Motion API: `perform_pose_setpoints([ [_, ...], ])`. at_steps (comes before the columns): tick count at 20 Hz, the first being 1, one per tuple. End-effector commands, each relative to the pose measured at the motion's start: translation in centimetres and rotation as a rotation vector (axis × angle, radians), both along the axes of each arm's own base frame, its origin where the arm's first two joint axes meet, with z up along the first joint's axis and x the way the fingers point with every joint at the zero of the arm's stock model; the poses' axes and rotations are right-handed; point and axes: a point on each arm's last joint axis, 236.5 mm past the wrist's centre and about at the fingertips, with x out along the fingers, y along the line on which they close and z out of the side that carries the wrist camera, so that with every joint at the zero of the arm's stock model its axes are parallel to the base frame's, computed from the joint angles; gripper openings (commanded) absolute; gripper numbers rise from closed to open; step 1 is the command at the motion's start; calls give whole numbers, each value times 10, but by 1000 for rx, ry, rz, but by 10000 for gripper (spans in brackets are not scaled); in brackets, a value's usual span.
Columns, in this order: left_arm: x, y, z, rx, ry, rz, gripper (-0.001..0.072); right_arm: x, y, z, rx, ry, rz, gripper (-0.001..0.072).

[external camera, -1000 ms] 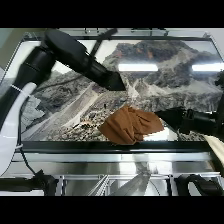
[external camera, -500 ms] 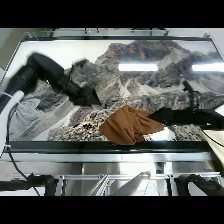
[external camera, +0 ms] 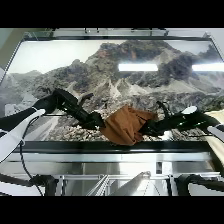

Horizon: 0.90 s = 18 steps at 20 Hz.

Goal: Fold the shirts.

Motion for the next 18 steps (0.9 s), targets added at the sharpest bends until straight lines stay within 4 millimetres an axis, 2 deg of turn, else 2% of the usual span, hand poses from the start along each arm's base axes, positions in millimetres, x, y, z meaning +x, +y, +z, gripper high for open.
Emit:
perform_pose_setpoints([
  [1,-9,-14,-13,10,0,-26,455,-2,22,-8,35,-17,33,280],
  [2,-9,-17,-11,7,-10,-40,71,4,30,4,95,-53,26,110],
  [3,-5,-21,-5,-6,-29,-51,11,12,36,18,158,-90,9,21],
  [5,12,-33,23,-54,-101,-52,12,31,43,57,275,-176,-29,23],
  [6,24,-38,46,-82,-162,-56,11,41,41,78,312,-225,-38,23],
  [7,33,-40,71,-107,-224,-65,11,50,36,103,337,-288,-35,23],
  [9,52,-32,137,-159,-359,-67,10,68,17,163,370,-429,-50,24],
  [12,77,8,260,-188,-623,39,10,93,-37,291,309,-801,-135,23],
  [14,84,43,343,-186,-864,148,10,88,-76,379,201,-1074,-203,22],
  [16,78,80,414,-157,-1094,265,11,74,-104,438,95,-1240,-281,23],
  [17,70,96,440,-134,-1180,307,12,66,-115,457,44,-1300,-314,23],
  [18,62,108,457,-113,-1235,339,12,60,-122,469,11,-1332,-344,23],
])
